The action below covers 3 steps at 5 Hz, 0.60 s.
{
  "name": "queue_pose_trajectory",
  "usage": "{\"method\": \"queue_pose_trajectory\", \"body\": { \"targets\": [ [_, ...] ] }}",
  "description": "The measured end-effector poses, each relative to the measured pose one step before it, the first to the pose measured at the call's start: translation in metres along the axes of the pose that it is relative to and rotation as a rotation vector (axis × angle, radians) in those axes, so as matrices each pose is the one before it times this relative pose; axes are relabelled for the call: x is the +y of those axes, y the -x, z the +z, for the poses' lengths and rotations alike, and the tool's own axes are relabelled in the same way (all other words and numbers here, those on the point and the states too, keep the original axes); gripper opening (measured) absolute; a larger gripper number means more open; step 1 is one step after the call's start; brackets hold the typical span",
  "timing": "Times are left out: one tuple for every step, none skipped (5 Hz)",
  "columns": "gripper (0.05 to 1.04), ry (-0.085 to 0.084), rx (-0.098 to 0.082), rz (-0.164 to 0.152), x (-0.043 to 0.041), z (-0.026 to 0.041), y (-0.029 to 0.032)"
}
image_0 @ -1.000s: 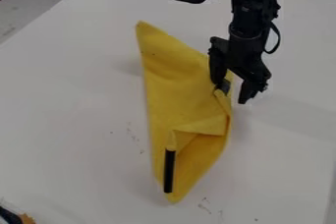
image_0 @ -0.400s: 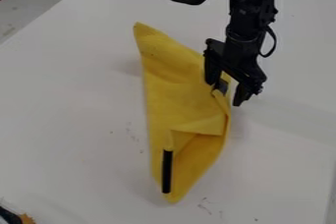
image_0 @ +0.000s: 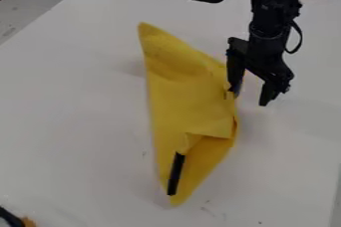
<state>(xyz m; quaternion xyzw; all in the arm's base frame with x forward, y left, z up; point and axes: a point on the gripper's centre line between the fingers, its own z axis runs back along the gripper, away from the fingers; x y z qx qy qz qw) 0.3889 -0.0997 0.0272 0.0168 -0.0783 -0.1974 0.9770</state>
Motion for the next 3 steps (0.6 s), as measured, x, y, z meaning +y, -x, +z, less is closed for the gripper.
{"method": "queue_pose_trajectory", "body": {
  "targets": [
    [1.001, -0.0043, 0.0065, -0.0155, -0.01925, 0.00678, -0.01415],
    [1.000, 0.0116, 0.0153, -0.0049, -0.01944, 0.00599, -0.00972],
    [1.001, 0.0243, 0.0229, -0.0272, -0.01323, -0.00751, -0.00384]
  ]
}}
